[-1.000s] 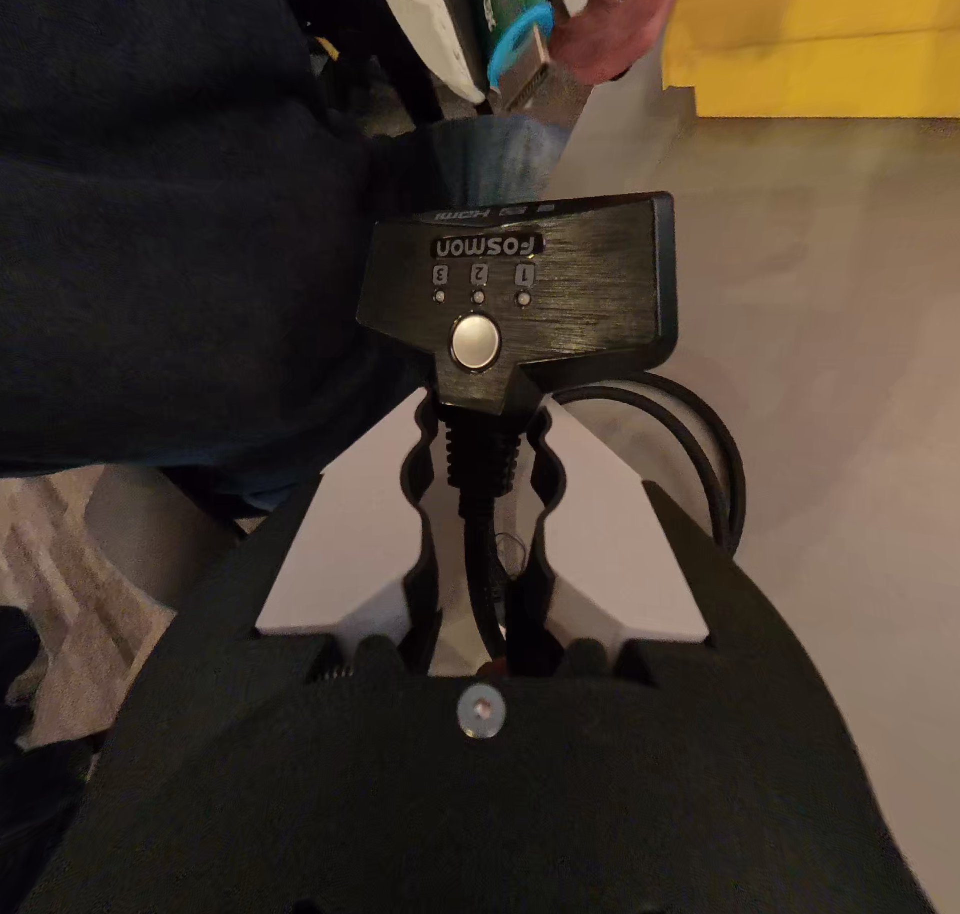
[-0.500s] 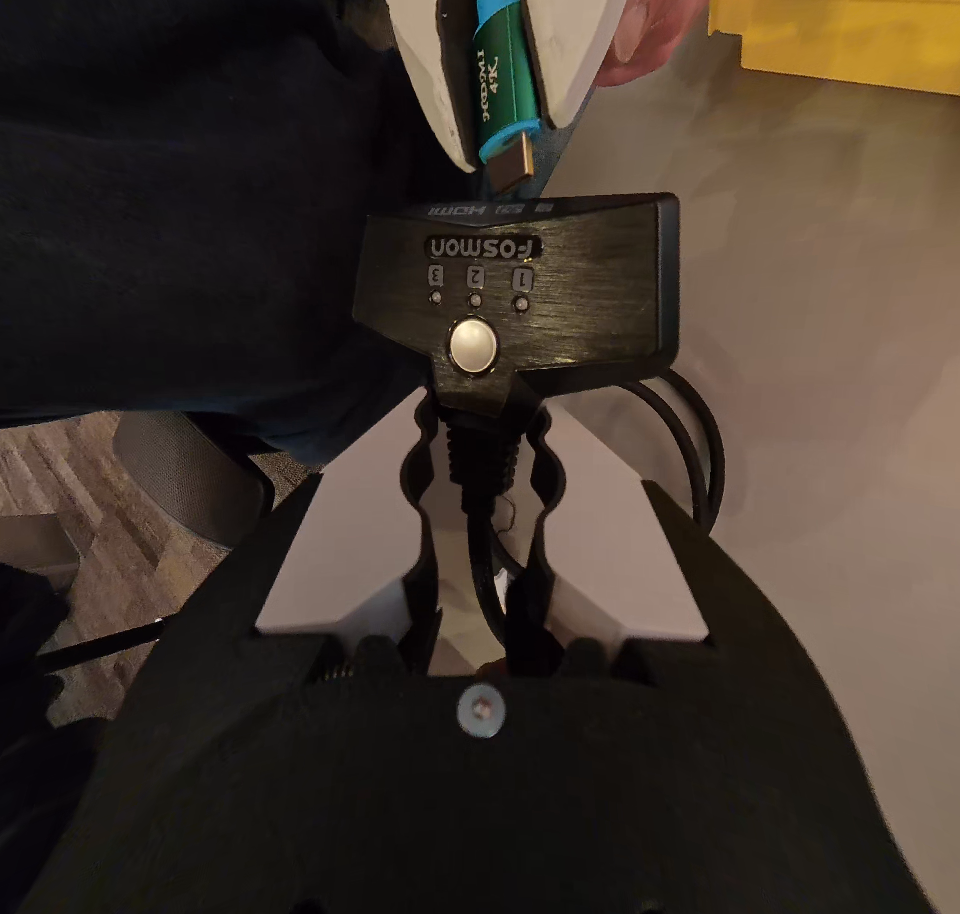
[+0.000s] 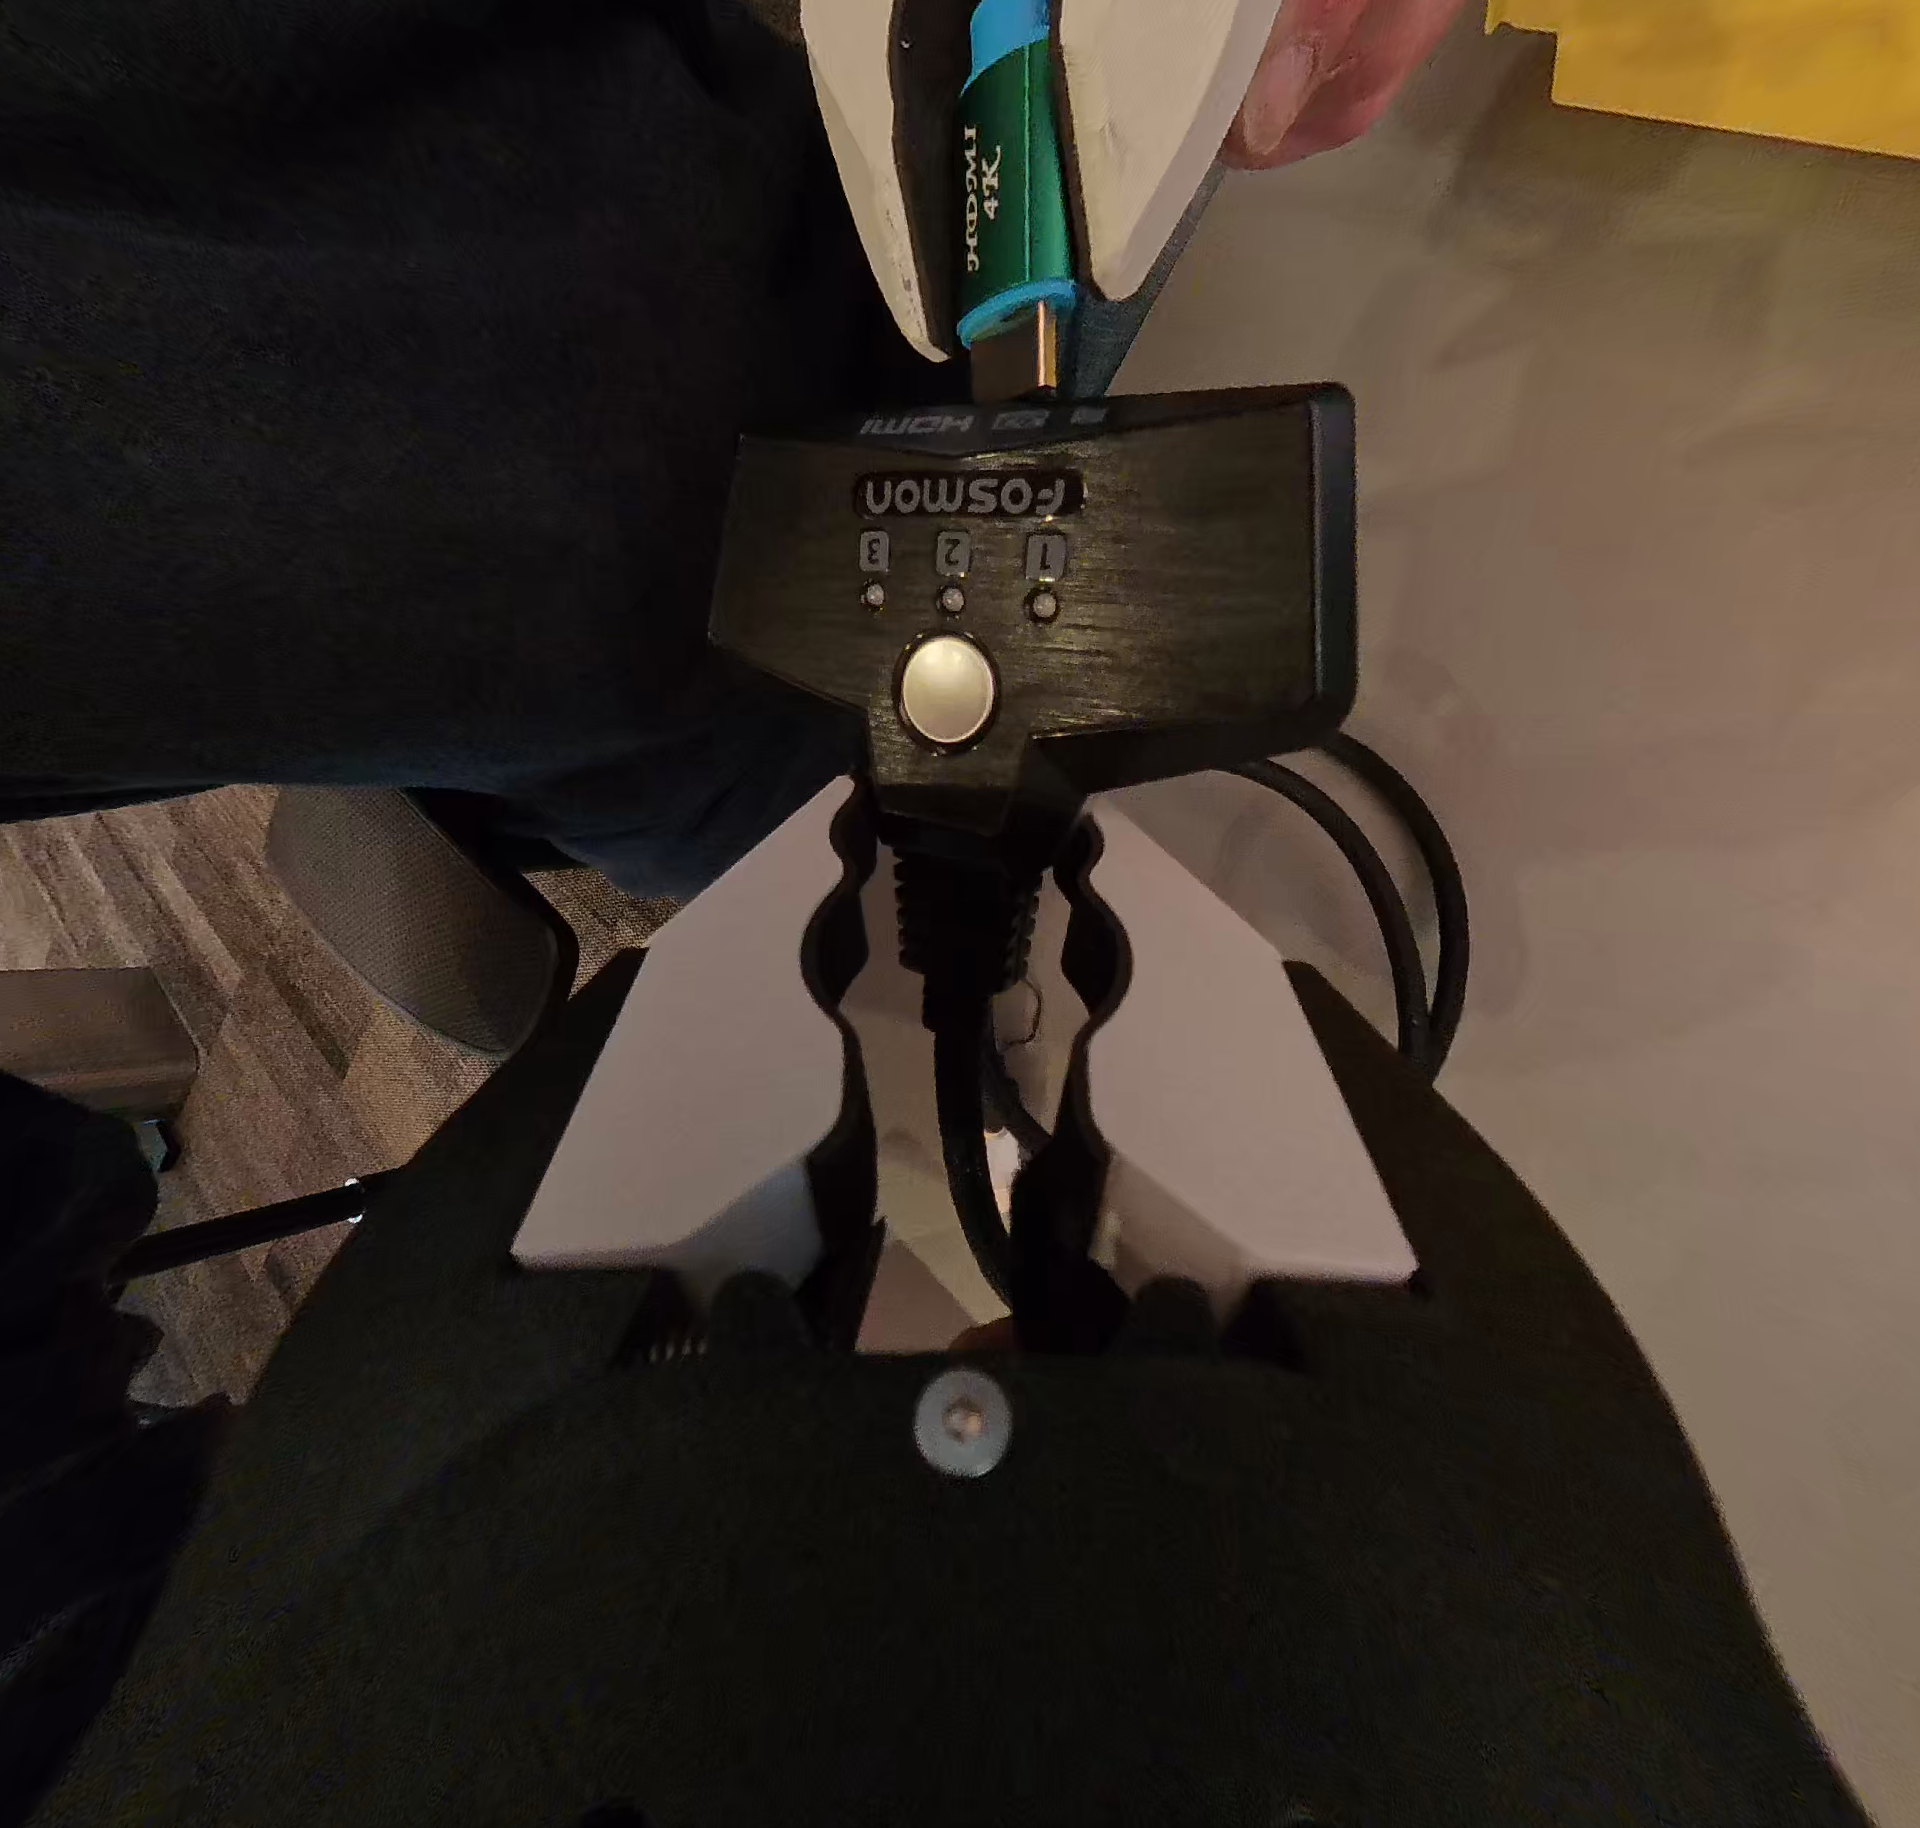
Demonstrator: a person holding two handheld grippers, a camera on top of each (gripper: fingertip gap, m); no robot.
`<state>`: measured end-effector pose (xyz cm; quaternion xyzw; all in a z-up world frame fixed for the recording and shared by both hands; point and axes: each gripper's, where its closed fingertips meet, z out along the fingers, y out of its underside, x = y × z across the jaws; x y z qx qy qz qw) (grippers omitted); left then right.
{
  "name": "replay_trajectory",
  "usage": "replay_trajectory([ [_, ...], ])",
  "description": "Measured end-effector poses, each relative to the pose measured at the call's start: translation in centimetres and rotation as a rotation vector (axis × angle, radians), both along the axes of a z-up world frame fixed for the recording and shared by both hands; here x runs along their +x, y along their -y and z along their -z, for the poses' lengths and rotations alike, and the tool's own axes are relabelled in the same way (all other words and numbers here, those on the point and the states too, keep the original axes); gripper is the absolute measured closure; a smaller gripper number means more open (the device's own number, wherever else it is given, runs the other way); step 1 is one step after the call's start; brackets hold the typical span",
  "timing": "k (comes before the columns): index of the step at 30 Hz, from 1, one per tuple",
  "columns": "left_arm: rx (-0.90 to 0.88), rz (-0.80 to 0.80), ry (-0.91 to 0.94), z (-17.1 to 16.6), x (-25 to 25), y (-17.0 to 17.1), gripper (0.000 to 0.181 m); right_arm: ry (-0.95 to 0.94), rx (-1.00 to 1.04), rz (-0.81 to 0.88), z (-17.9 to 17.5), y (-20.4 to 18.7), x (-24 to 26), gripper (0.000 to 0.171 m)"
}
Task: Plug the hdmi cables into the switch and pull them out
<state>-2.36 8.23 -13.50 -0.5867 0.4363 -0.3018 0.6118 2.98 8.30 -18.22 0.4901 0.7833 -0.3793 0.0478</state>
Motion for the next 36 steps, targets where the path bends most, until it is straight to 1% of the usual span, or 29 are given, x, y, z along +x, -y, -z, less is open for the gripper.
replay_trajectory([
  [10, -0.079, 0.034, 0.09, -0.6, 0.2, 0.1, 0.161, -0.034, 0.041, 0.011, -0.2, -0.2, -0.2, 0.138],
  [20, -0.105, 0.009, 0.103, -1.0, -0.7, -0.9, 0.161, -0.019, 0.084, -0.025, -0.3, 0.5, 0.2, 0.138],
  [27, -0.152, 0.028, 0.12, -0.7, -0.4, -0.9, 0.161, 0.011, 0.147, -0.054, 0.0, 0.8, 0.3, 0.138],
  [36, -0.168, 0.029, 0.106, -0.6, -0.1, -0.8, 0.161, 0.06, 0.216, -0.053, 0.4, 0.4, 0.5, 0.139],
])
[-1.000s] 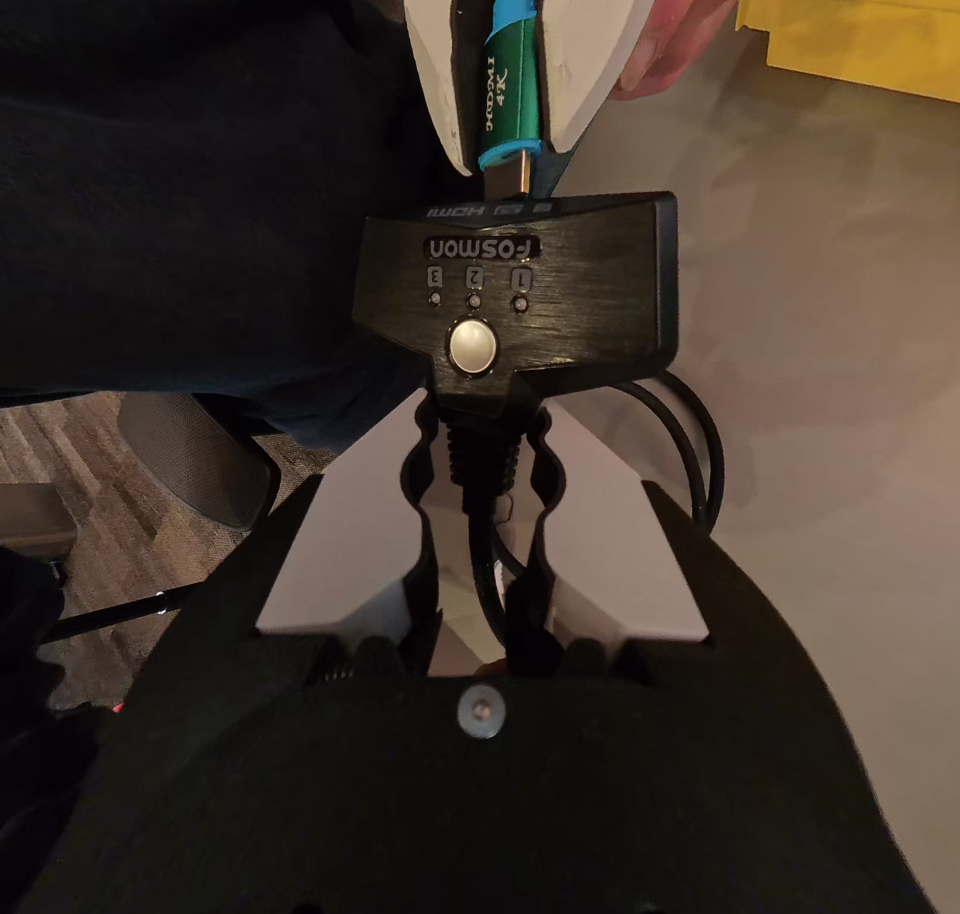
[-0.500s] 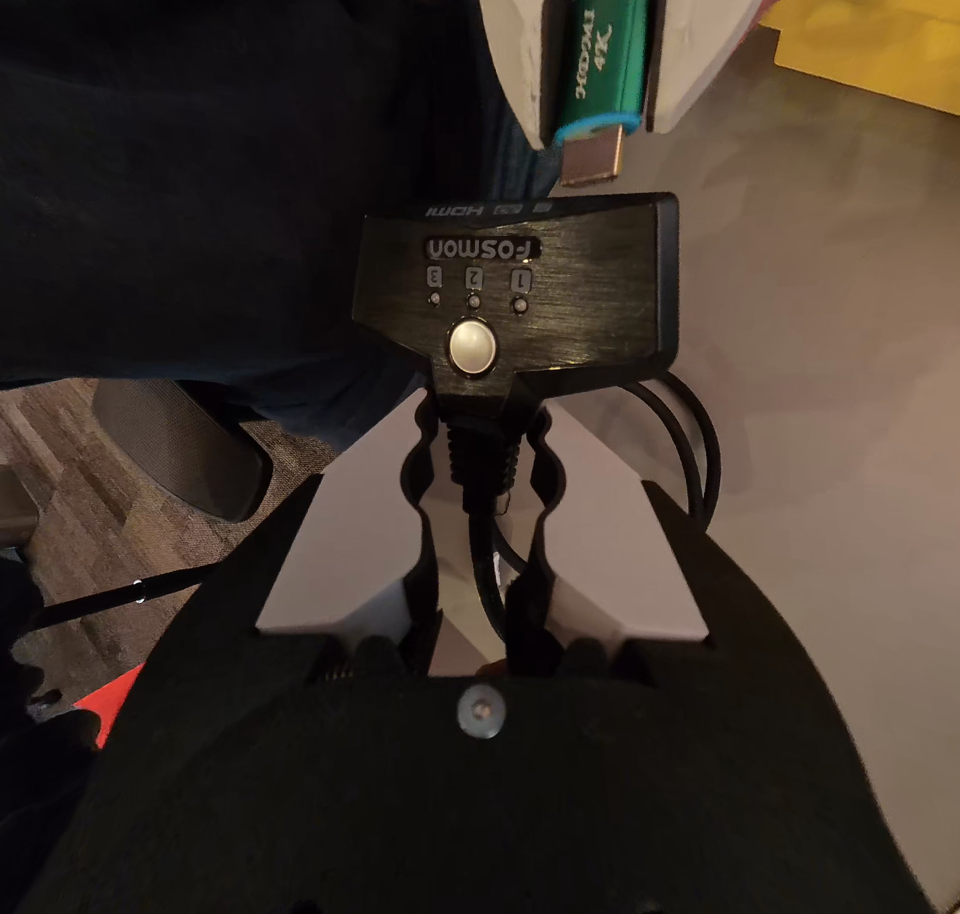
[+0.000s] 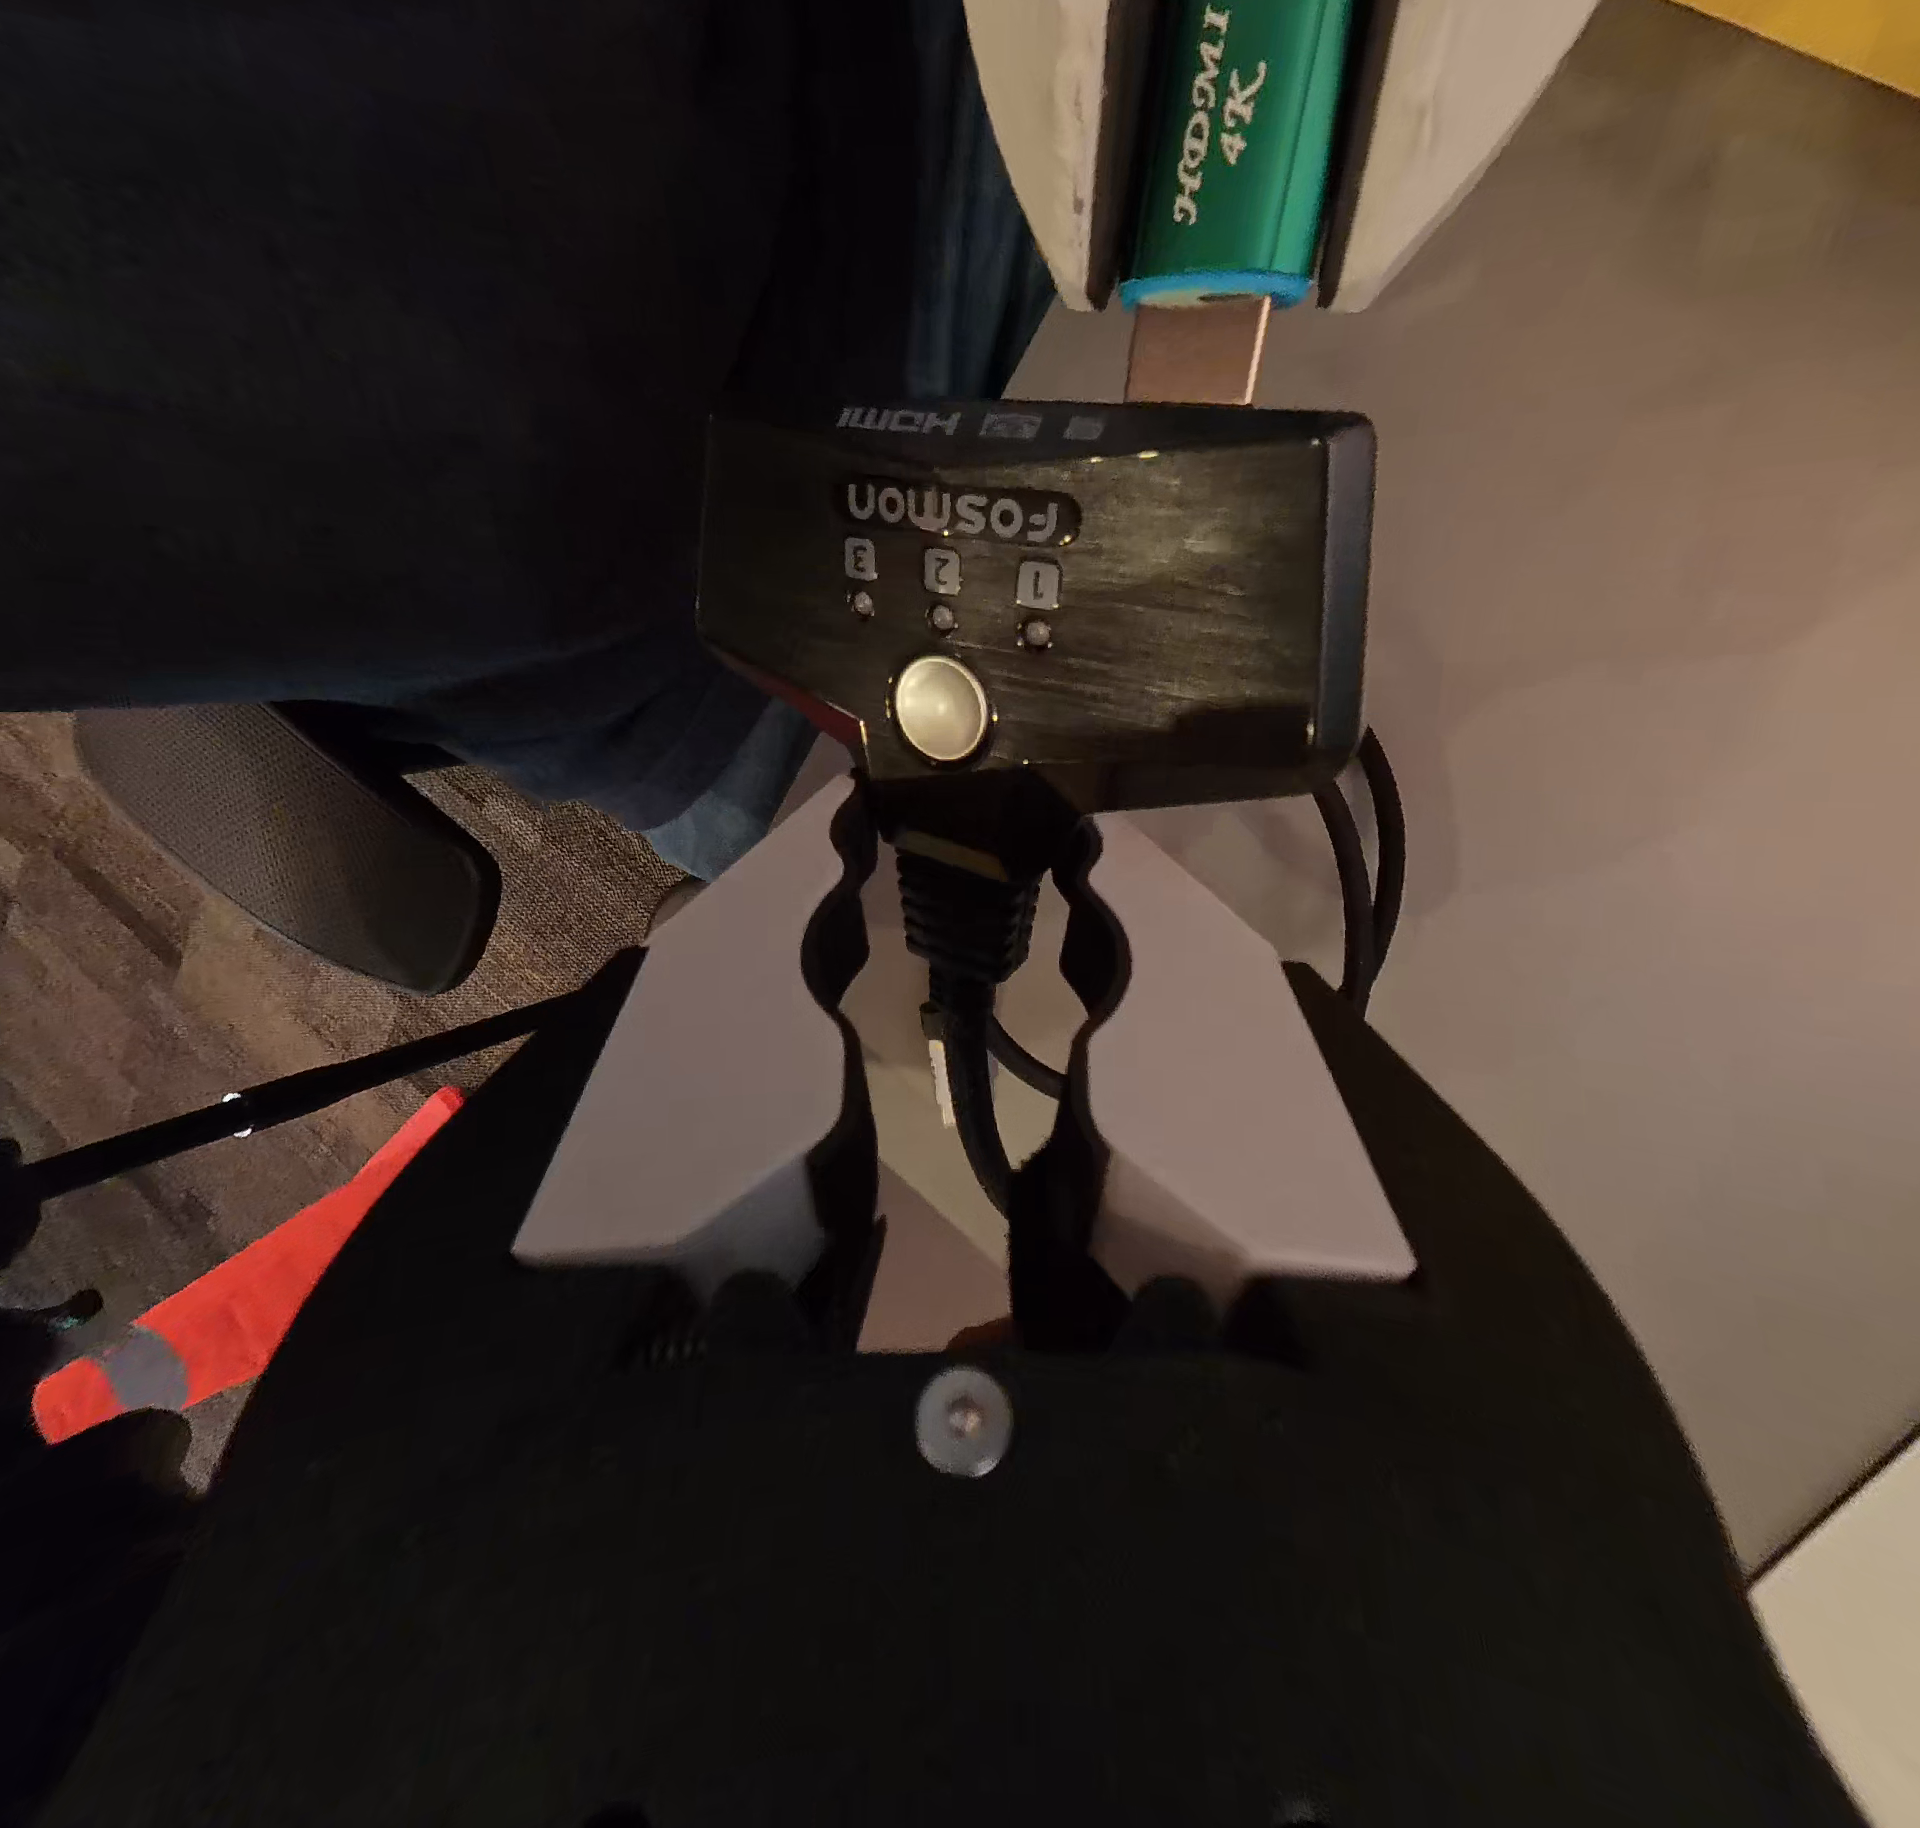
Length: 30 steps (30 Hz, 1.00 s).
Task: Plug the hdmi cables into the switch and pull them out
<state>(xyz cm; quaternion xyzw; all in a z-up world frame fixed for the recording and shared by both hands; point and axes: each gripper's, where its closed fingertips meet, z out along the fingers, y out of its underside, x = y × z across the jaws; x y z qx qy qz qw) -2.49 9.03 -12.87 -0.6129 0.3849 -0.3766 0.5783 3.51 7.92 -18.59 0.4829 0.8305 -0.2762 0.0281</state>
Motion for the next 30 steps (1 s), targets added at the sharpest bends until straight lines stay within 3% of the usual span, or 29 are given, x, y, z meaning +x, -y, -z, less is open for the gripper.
replay_trajectory([
  [30, 0.002, 0.005, -0.064, 1.0, 0.3, 0.0, 0.16, 0.092, 0.176, -0.047, 0.1, -0.1, 0.4, 0.14],
])
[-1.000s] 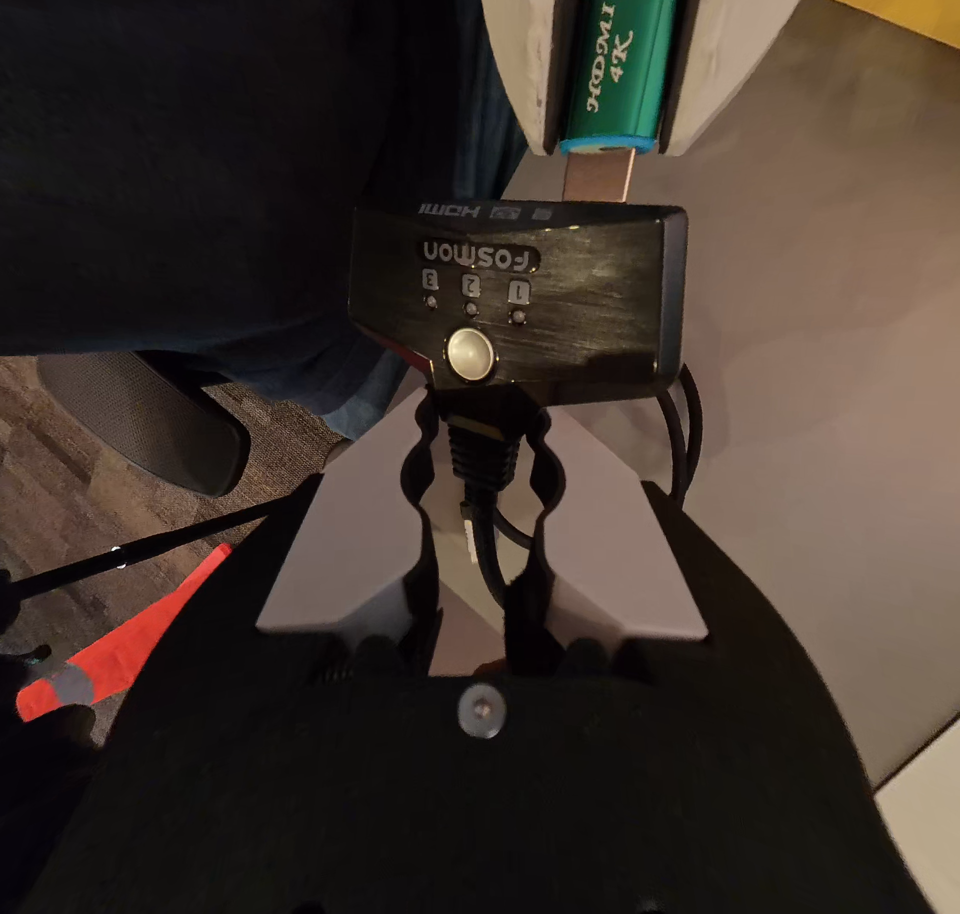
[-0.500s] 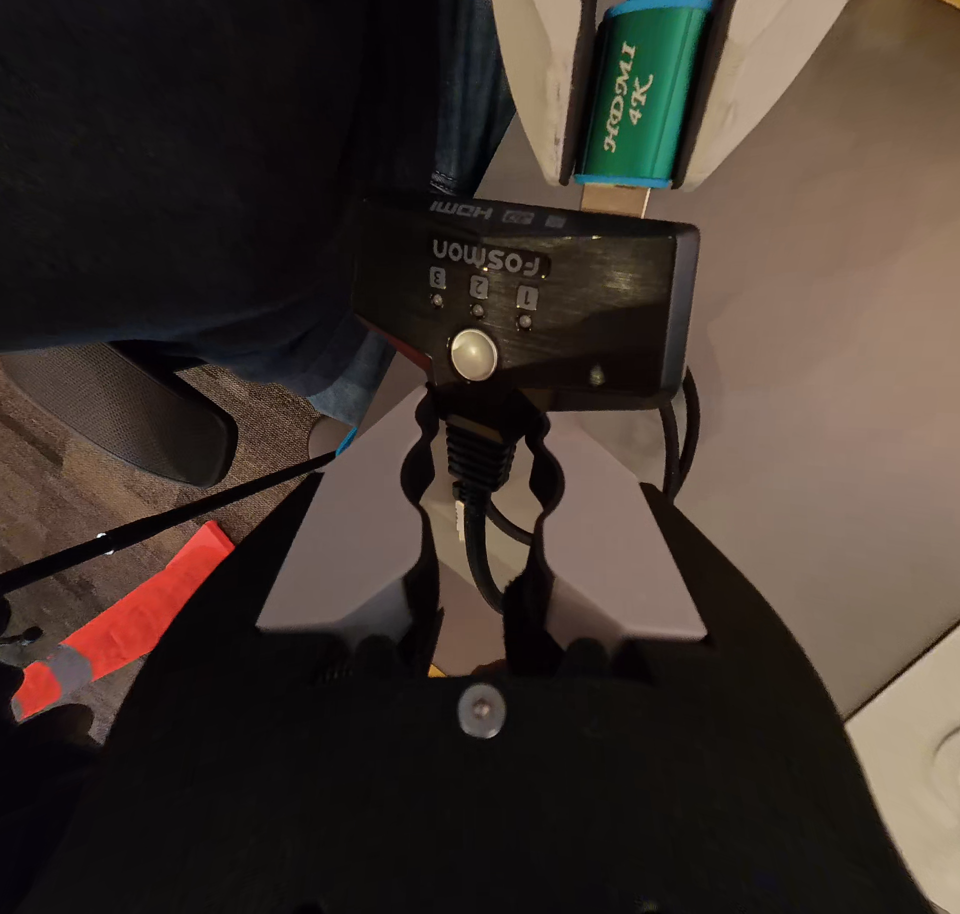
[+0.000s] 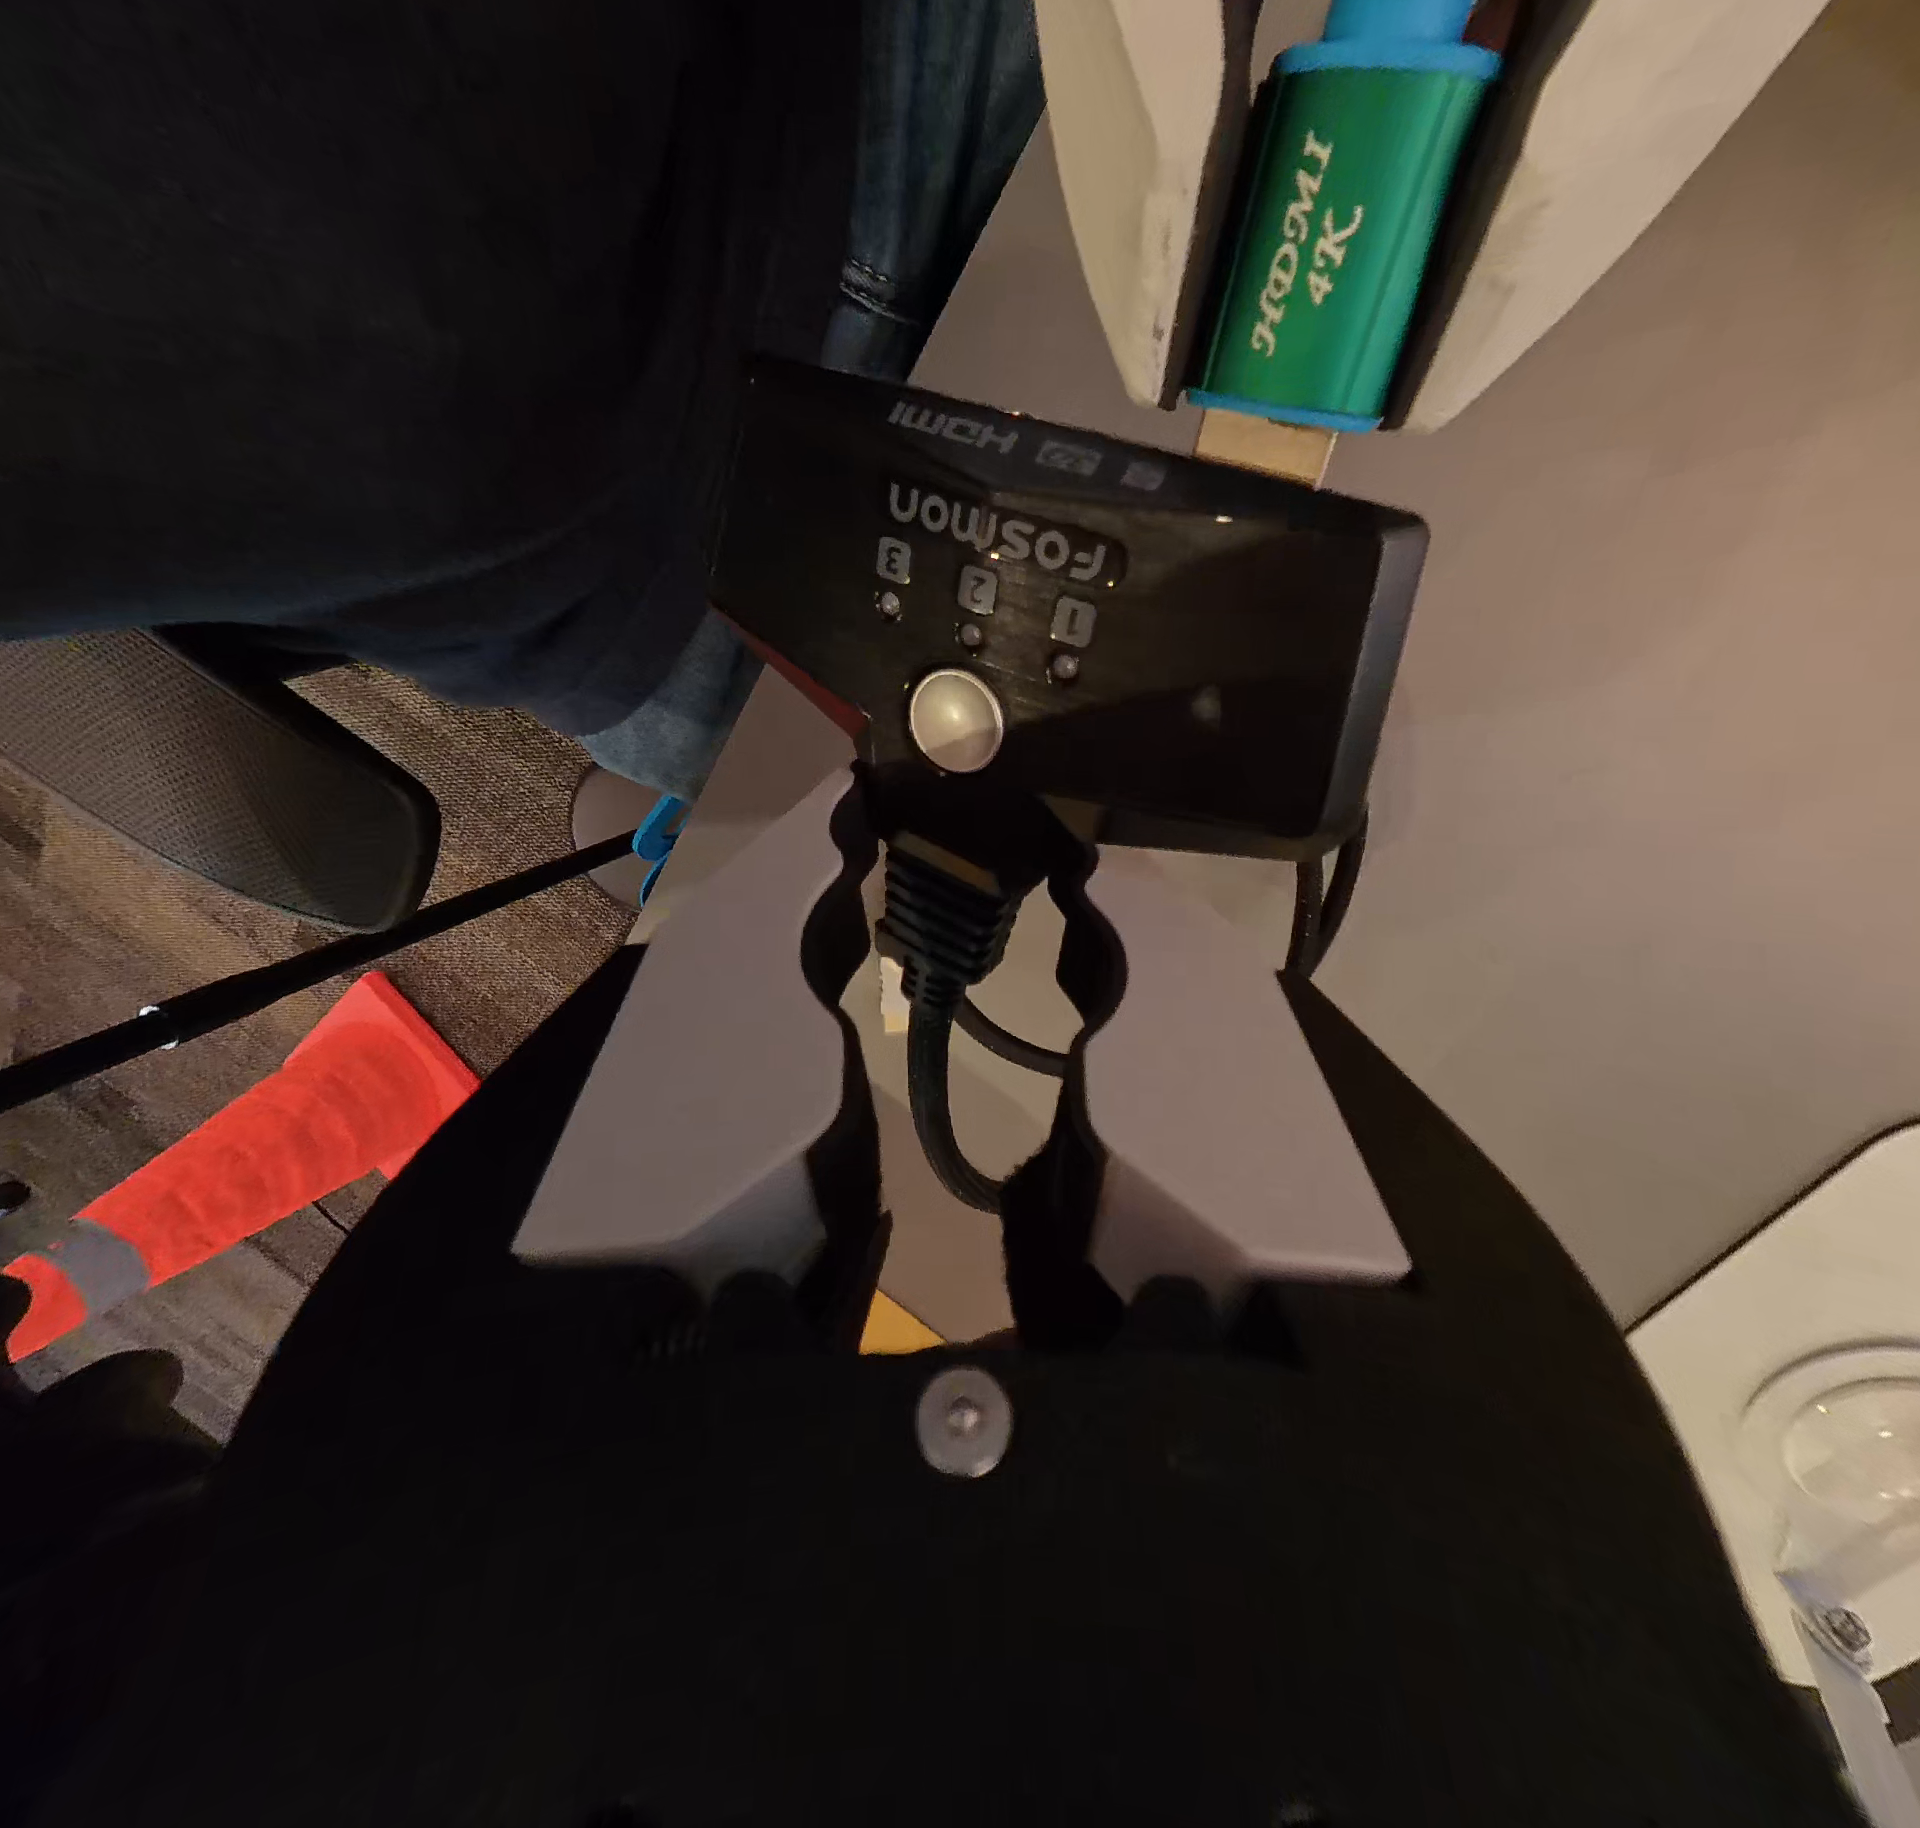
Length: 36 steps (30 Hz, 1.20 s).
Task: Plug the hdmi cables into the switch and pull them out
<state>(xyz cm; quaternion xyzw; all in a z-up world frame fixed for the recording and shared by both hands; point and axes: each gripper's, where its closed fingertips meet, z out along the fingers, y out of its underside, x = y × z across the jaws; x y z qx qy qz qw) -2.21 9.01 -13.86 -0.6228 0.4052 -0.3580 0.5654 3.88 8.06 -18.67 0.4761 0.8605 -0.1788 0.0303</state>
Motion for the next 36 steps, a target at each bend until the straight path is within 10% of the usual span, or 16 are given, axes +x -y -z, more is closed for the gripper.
replay_trajectory([
  [36, -0.061, 0.048, -0.023, 1.1, -0.2, -0.2, 0.16, 0.065, 0.093, -0.065, 1.1, 0.0, -0.3, 0.141],
])
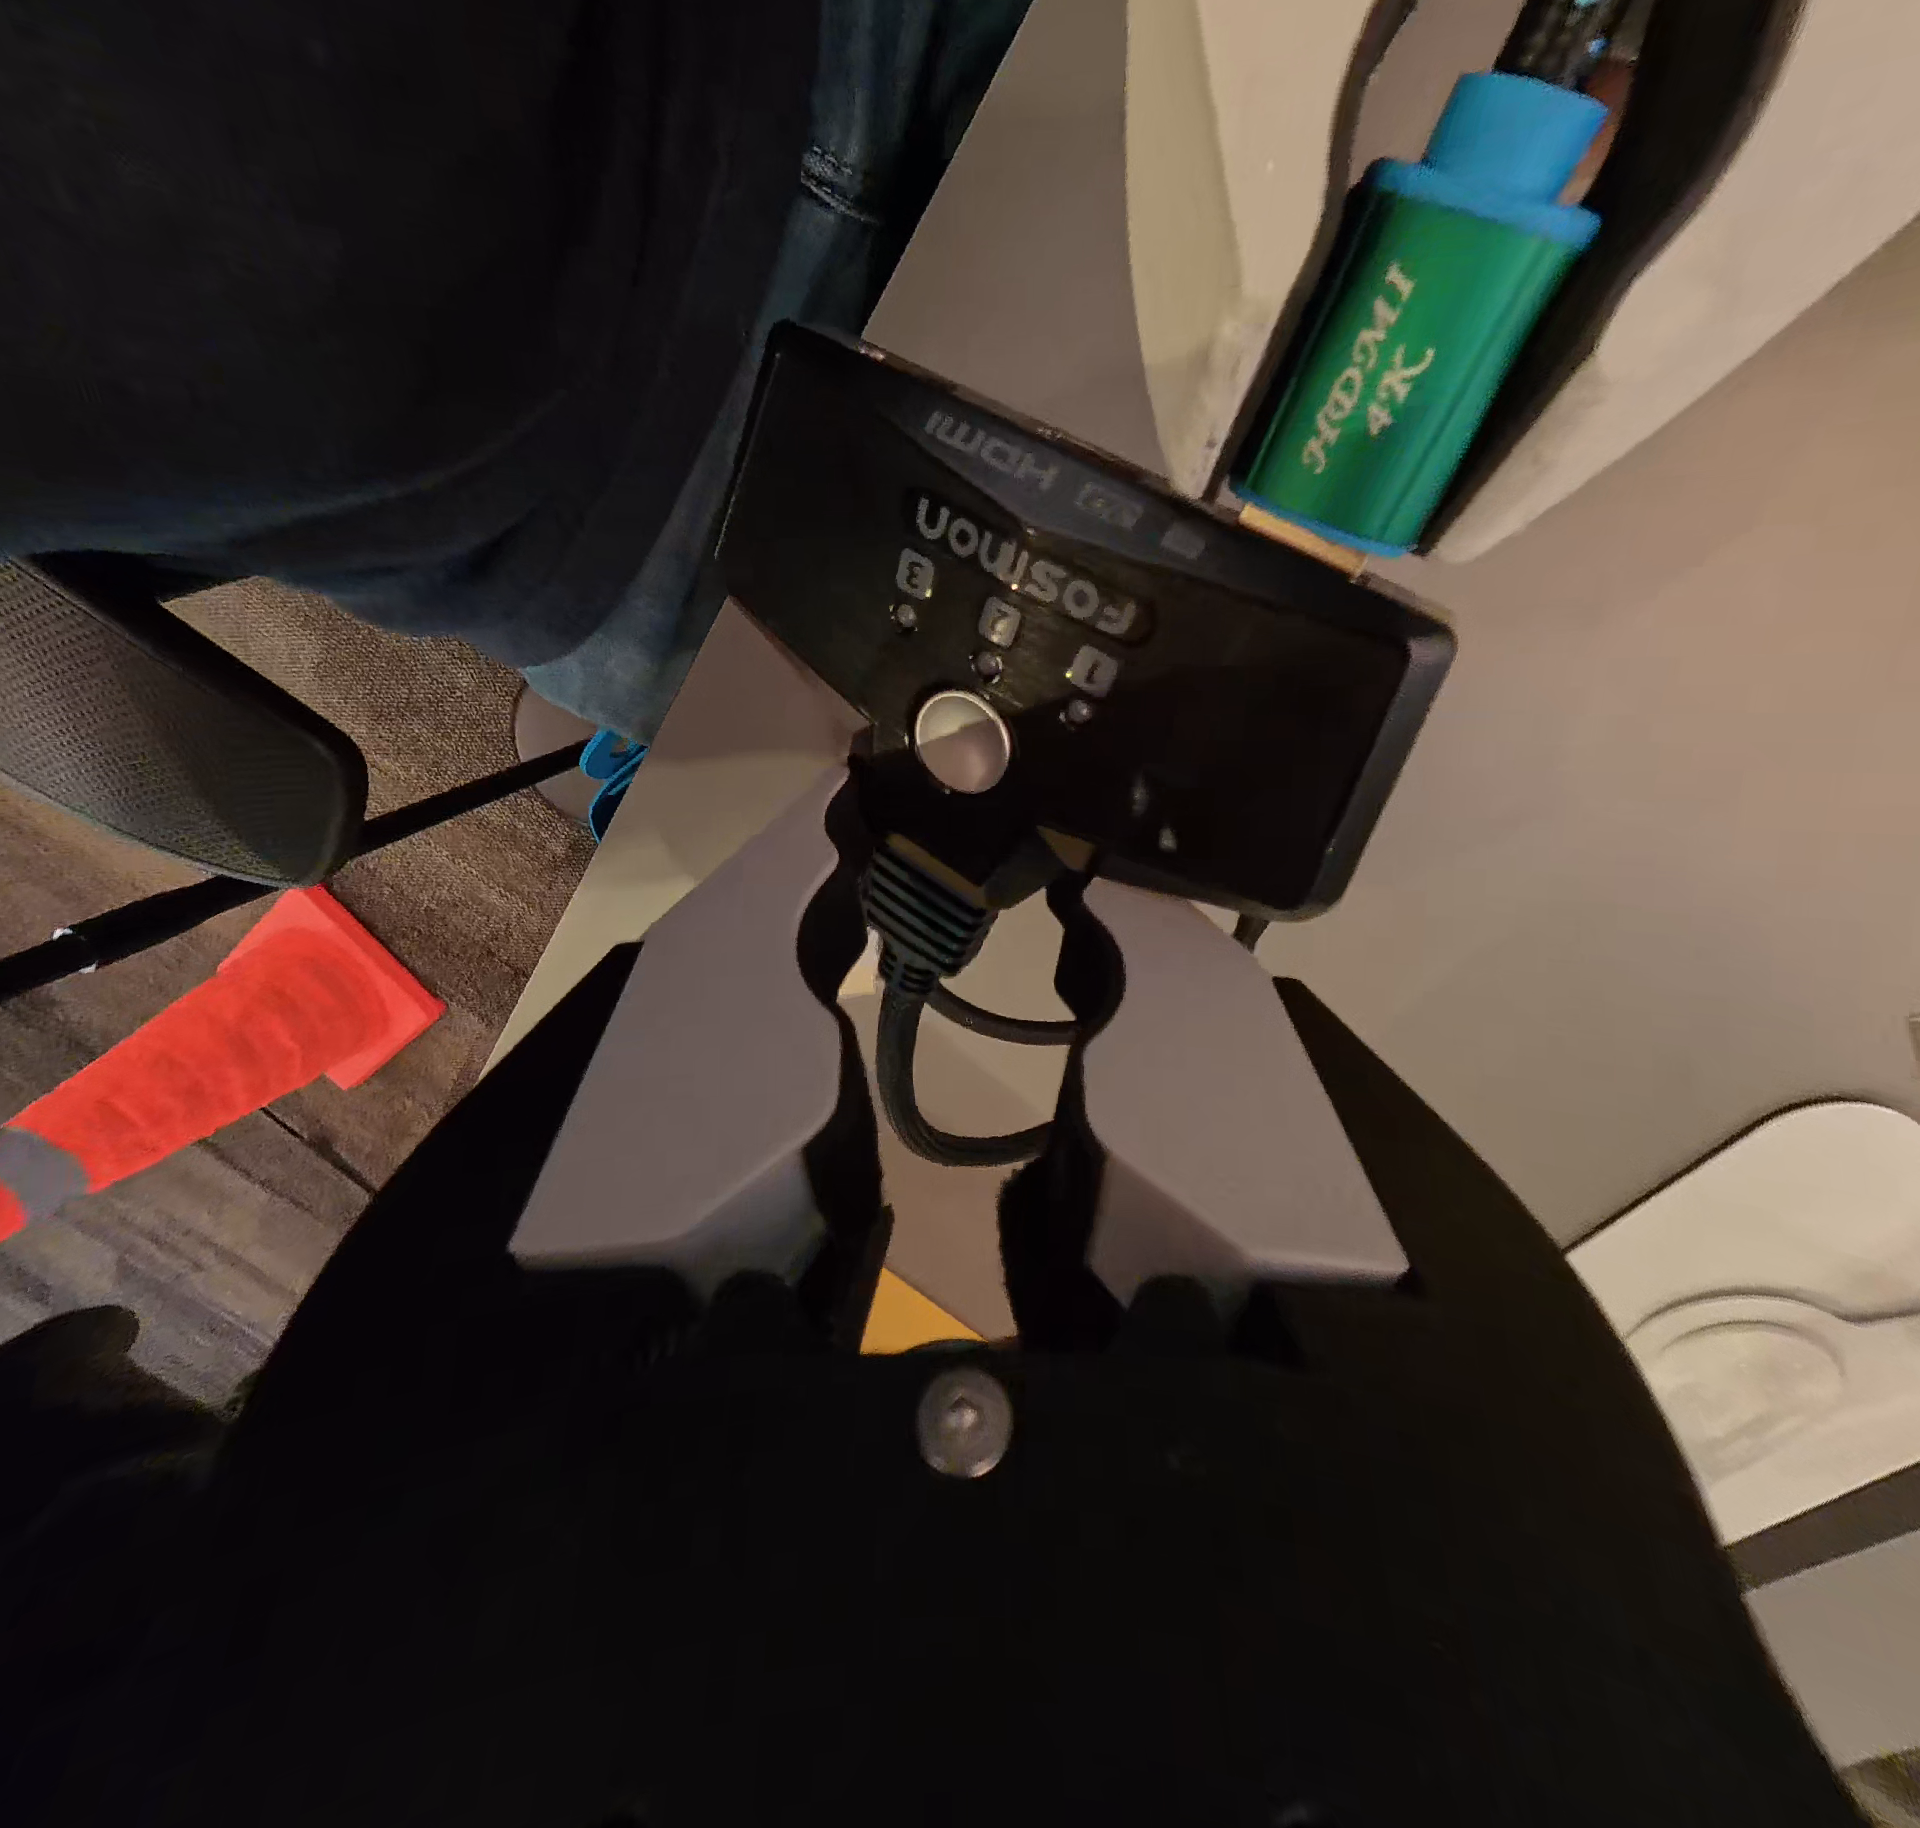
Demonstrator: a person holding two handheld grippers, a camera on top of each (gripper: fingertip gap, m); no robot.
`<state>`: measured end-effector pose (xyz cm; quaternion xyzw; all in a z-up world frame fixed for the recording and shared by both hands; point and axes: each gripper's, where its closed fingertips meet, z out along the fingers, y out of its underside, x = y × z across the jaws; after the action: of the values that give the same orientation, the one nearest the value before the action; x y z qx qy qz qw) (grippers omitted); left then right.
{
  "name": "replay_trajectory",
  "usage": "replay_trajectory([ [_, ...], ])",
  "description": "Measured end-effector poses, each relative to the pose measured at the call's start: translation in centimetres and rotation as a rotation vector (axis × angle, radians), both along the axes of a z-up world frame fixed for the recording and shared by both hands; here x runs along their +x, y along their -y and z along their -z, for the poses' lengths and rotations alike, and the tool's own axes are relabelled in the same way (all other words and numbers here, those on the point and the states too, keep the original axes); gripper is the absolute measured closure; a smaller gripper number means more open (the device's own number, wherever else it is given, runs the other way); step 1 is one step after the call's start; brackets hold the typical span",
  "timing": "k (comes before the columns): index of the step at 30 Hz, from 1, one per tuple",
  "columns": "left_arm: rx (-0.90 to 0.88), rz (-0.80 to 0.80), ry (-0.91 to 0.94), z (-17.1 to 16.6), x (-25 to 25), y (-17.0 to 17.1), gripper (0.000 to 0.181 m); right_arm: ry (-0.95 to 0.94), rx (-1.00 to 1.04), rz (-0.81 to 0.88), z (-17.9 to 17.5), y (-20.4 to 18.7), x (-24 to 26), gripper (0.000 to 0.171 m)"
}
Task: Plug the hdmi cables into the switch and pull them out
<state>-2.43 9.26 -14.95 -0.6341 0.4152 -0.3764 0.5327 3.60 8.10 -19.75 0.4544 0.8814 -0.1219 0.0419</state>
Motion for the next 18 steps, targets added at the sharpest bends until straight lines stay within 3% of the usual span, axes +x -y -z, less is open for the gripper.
replay_trajectory([
  [9, 0.041, -0.049, 0.034, -1.5, -0.9, -0.7, 0.161, -0.236, -0.029, 0.119, -1.5, -0.8, -1.5, 0.138],
  [18, 0.013, -0.057, 0.057, -1.7, -0.6, -0.7, 0.162, -0.306, 0.04, 0.181, -0.6, -1.2, -1.8, 0.137],
])
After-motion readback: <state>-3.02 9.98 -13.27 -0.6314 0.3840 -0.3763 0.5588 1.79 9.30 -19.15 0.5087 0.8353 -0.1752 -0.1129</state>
